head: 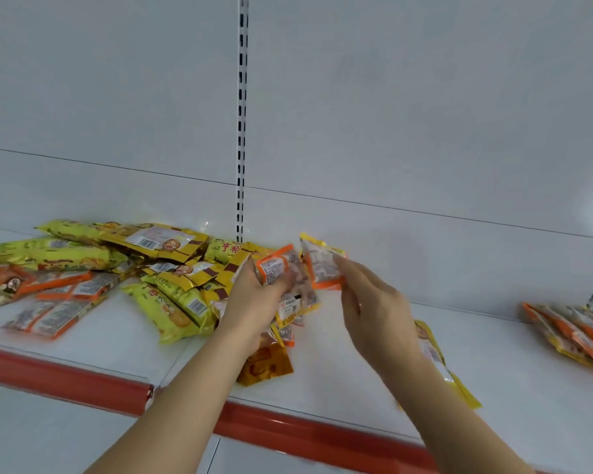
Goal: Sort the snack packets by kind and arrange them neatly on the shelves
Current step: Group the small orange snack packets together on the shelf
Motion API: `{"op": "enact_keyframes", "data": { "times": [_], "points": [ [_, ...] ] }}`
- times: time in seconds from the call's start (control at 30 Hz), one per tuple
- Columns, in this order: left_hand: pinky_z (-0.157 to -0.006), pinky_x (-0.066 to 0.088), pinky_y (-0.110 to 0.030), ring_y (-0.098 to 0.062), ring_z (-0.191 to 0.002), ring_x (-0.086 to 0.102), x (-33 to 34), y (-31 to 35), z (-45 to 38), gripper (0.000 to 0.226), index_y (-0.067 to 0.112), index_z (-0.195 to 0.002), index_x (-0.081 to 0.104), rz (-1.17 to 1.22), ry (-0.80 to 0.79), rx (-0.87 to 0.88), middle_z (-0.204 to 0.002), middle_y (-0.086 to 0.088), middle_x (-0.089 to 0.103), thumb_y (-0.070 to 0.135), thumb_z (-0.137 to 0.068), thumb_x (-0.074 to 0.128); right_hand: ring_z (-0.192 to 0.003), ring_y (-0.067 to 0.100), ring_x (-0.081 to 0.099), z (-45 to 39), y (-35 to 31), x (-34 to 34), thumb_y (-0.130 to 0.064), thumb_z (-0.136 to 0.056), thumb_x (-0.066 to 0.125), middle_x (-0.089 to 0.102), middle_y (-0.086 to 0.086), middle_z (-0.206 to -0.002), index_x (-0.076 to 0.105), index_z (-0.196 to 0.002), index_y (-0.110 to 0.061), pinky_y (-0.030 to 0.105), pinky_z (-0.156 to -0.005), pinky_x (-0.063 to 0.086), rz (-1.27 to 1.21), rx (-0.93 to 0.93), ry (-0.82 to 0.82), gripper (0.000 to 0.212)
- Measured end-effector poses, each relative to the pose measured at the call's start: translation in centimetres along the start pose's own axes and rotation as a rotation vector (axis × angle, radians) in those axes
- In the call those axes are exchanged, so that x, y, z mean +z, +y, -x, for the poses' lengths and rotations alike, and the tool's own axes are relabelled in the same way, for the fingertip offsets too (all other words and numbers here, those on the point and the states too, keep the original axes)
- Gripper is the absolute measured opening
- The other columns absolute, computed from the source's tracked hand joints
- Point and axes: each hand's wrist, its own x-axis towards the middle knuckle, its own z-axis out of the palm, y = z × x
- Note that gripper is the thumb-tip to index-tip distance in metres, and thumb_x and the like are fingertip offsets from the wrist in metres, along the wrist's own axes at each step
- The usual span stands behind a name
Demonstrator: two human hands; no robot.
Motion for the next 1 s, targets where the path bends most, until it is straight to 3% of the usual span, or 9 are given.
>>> {"op": "enact_keyframes", "data": {
  "times": [0.07, 0.17, 0.23, 0.33, 0.4, 0.47, 0.6, 0.87, 1.0],
  "points": [
    [-0.075, 0.064, -0.043, -0.028, -0.092, 0.079, 0.5, 0.8, 0.4, 0.021, 0.022, -0.120, 0.068, 0.171, -0.079, -0.098, -0.106, -0.007, 0.080, 0.029, -0.100, 0.067, -0.091, 0.031, 0.071, 1.0, -1.6, 1.1, 0.005, -0.084, 0.068, 0.066, 0.007, -0.130, 0.065, -0.129, -0.011, 0.040, -0.060, 0.060, 0.038, -0.068, -0.086, 0.048],
    [-0.082, 0.063, -0.047, -0.030, -0.098, 0.078, 0.0, 1.2, 0.4, 0.044, 0.023, -0.128, 0.065, 0.273, -0.164, -0.174, -0.112, -0.008, 0.079, 0.052, -0.095, 0.067, -0.114, 0.034, 0.064, 1.6, -2.6, 1.8, 0.000, -0.091, 0.056, 0.058, 0.009, -0.142, 0.057, -0.140, -0.013, 0.046, -0.081, 0.060, 0.028, -0.068, -0.193, 0.050],
    [-0.072, 0.065, -0.043, -0.025, -0.094, 0.079, -0.4, 0.7, 0.0, 0.054, 0.029, -0.129, 0.058, 0.172, -0.109, -0.115, -0.115, -0.002, 0.078, 0.049, -0.085, 0.081, -0.128, 0.029, 0.056, 1.5, -3.1, 1.3, -0.005, -0.093, 0.042, 0.052, 0.006, -0.148, 0.052, -0.145, -0.014, 0.040, -0.097, 0.055, -0.055, -0.070, -0.248, 0.053],
    [-0.085, 0.063, -0.050, -0.025, -0.105, 0.075, -1.0, 0.8, -0.5, 0.081, 0.032, -0.135, 0.053, 0.105, -0.059, -0.083, -0.124, 0.000, 0.072, 0.047, -0.067, 0.094, -0.129, 0.018, 0.056, 0.5, -3.2, 0.8, 0.000, -0.090, 0.037, 0.055, 0.001, -0.146, 0.054, -0.143, -0.015, 0.028, -0.103, 0.049, -0.244, 0.018, -0.249, 0.057],
    [-0.079, 0.063, -0.041, -0.016, -0.100, 0.074, -1.7, 0.8, -1.1, 0.072, 0.032, -0.130, 0.054, 0.091, -0.034, -0.065, -0.121, 0.001, 0.072, 0.043, -0.069, 0.091, -0.121, 0.022, 0.060, -0.8, -1.3, 1.4, 0.003, -0.090, 0.040, 0.060, 0.003, -0.139, 0.056, -0.139, -0.013, 0.031, -0.096, 0.050, -0.155, 0.120, -0.206, 0.054],
    [-0.061, 0.059, -0.027, -0.004, -0.082, 0.075, -2.6, 0.6, -1.5, 0.052, 0.029, -0.126, 0.053, 0.092, -0.036, -0.052, -0.113, 0.003, 0.073, 0.027, -0.085, 0.084, -0.136, 0.026, 0.045, -2.5, 0.8, 2.3, 0.004, -0.093, 0.043, 0.048, 0.005, -0.151, 0.044, -0.148, -0.011, 0.036, -0.106, 0.042, 0.049, 0.249, -0.316, 0.057],
    [-0.091, 0.060, -0.052, -0.024, -0.099, 0.077, -3.6, 0.4, -1.8, 0.063, 0.034, -0.131, 0.051, 0.091, -0.041, -0.094, -0.117, -0.001, 0.077, 0.027, -0.079, 0.087, -0.152, 0.024, 0.013, -4.5, 3.4, 5.6, -0.005, -0.096, 0.046, 0.021, 0.001, -0.164, 0.025, -0.156, -0.017, 0.038, -0.120, 0.022, 0.272, 0.167, -0.608, 0.065],
    [-0.092, 0.060, -0.053, -0.024, -0.095, 0.078, -4.0, 0.2, -2.0, 0.042, 0.028, -0.123, 0.058, 0.074, 0.026, -0.093, -0.107, 0.000, 0.080, 0.018, -0.089, 0.081, -0.114, 0.027, 0.048, -5.1, 5.6, 7.6, -0.024, -0.097, 0.050, 0.055, 0.002, -0.119, 0.065, -0.118, -0.024, 0.036, -0.093, 0.040, 0.553, 0.146, -0.543, 0.026],
    [-0.092, 0.059, -0.046, -0.019, -0.104, 0.075, -3.0, 0.3, -2.0, 0.049, 0.030, -0.124, 0.060, 0.015, 0.046, -0.044, -0.112, 0.006, 0.078, 0.028, -0.083, 0.087, -0.091, 0.035, 0.057, -5.8, 5.5, 4.6, -0.019, -0.097, 0.052, 0.061, 0.007, -0.098, 0.056, -0.098, -0.011, 0.036, -0.066, 0.035, 0.215, 0.387, -0.269, 0.009]
  ]
}}
